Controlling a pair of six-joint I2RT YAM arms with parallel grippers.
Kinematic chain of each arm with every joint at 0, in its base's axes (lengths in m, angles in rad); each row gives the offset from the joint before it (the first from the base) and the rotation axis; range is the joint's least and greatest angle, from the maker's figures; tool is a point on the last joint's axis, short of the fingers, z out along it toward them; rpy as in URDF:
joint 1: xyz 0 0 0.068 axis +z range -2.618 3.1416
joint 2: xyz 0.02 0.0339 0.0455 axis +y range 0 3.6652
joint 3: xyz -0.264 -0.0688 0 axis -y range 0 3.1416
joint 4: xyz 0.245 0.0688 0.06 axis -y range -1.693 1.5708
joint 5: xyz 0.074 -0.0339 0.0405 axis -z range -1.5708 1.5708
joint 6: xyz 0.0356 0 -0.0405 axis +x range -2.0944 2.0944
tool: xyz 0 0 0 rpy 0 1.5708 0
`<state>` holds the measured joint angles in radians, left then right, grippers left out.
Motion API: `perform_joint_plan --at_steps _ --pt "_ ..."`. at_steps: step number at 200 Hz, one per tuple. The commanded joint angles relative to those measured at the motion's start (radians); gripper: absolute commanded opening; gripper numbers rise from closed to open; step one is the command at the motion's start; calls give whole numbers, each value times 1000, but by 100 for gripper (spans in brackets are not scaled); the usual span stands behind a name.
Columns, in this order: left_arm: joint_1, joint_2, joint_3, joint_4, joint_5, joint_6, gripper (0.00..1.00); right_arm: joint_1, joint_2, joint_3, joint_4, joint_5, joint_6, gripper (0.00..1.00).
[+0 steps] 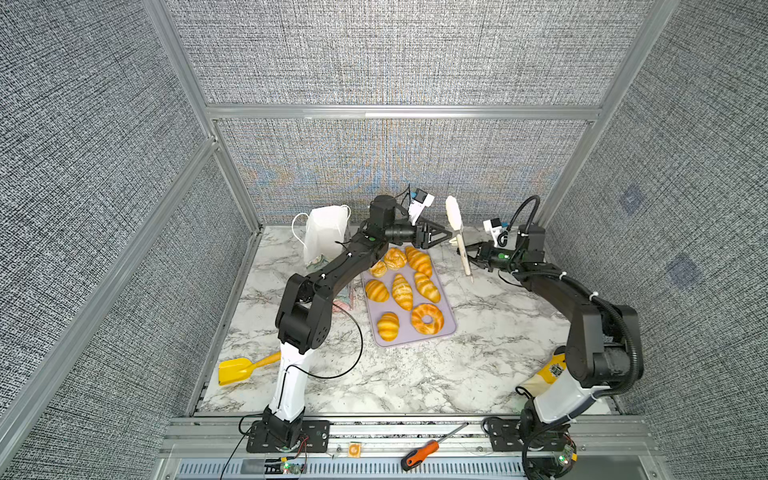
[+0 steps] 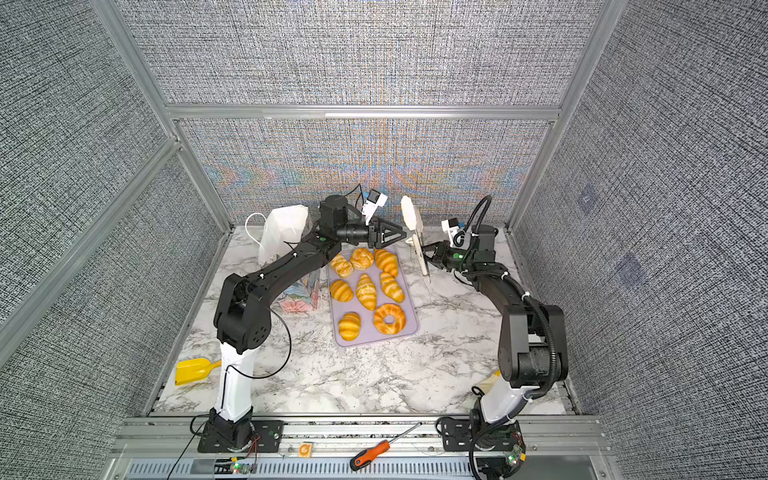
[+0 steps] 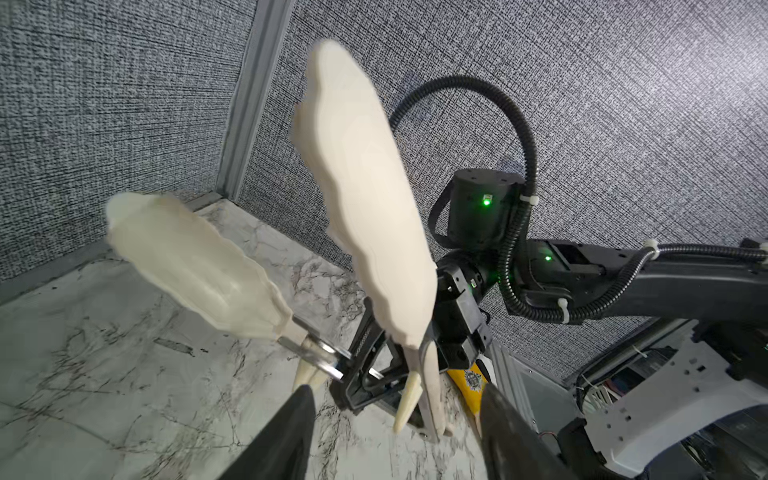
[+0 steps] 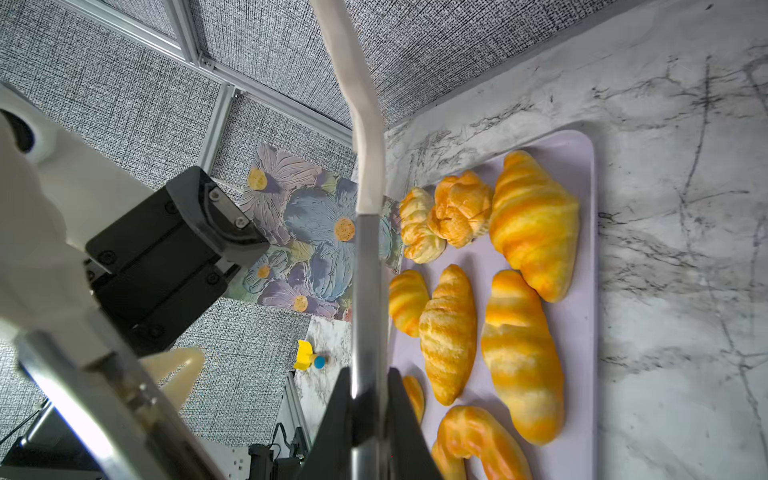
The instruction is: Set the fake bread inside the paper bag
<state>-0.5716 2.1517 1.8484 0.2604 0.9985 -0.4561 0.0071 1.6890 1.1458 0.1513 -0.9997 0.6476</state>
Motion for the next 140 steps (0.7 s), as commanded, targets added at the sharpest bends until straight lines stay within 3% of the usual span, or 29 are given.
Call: perform_joint_plan --at_steps 1,85,140 --pt "-3 9 11 29 30 5 64 8 3 12 12 -19 7 11" --pt "-16 55 77 14 51 7 59 22 7 45 -92 -10 -54 12" --pt "-20 63 92 16 60 5 50 26 7 54 -116 -12 -56 13"
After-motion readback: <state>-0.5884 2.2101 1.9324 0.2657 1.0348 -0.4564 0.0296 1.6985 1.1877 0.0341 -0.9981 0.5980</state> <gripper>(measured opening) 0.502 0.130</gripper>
